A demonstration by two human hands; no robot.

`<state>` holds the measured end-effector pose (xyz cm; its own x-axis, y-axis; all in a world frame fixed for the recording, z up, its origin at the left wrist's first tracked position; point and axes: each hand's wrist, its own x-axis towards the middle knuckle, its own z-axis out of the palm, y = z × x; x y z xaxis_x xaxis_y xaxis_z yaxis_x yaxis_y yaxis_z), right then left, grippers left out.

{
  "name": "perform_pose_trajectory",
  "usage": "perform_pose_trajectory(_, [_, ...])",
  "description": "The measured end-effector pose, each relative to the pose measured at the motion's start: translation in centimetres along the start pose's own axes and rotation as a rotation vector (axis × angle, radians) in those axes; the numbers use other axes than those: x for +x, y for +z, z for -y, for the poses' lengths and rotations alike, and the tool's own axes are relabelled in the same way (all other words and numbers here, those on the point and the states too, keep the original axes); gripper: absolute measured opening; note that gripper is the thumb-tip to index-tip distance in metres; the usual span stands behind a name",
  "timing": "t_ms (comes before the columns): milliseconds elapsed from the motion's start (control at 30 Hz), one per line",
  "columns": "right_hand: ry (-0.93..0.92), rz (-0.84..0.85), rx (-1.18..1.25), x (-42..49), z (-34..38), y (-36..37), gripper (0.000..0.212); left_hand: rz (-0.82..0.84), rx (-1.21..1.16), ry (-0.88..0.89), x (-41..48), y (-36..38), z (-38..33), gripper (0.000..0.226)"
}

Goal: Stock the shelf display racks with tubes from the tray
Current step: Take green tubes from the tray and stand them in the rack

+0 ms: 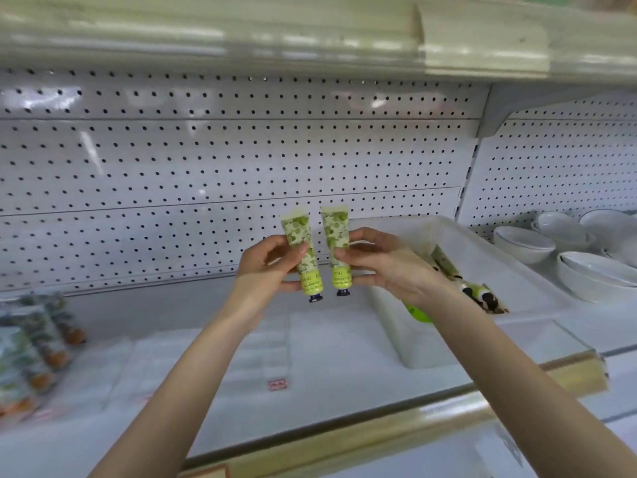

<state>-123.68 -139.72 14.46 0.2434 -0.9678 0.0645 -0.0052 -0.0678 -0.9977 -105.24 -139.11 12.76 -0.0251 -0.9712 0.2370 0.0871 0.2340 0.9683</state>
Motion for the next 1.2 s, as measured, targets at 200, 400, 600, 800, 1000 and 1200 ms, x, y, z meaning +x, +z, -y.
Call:
perform_pose_trajectory(200, [0.033,0.032,-0.039,-1.2,-0.7,2.8,0.024,-0.011,0.015,-0.039,-2.4,-2.0,-0.5,0.011])
perform_pose_trajectory(400, [0.026,0.095,-0.048,-1.9,-0.5,5.2,0.024,-0.033,0.049,-0.027,-5.2,-4.1,-1.4,0.014])
perform_pose_trajectory(600, [0.026,0.187,0.003,-3.3,-0.9,7.3,0.016,-0.088,0.050,-0.033,-8.3,-5.2,-2.0,0.014])
perform_pose_trajectory(800, [0.056,0.278,-0.009,-4.8,-1.8,8.7,0.026,-0.180,0.061,-0.030,-12.2,-6.2,-1.7,0.020])
perform_pose_trajectory(1000, [0.079,0.407,-0.073,-5.6,-2.1,11.4,0.027,-0.269,0.065,-0.028,-14.5,-8.7,-2.6,0.015])
perform_pose_trajectory(1200, [0.044,0.421,-0.048,-4.6,-1.4,15.2,0.024,-0.294,0.138,0.004,-15.4,-12.7,-3.9,0.008])
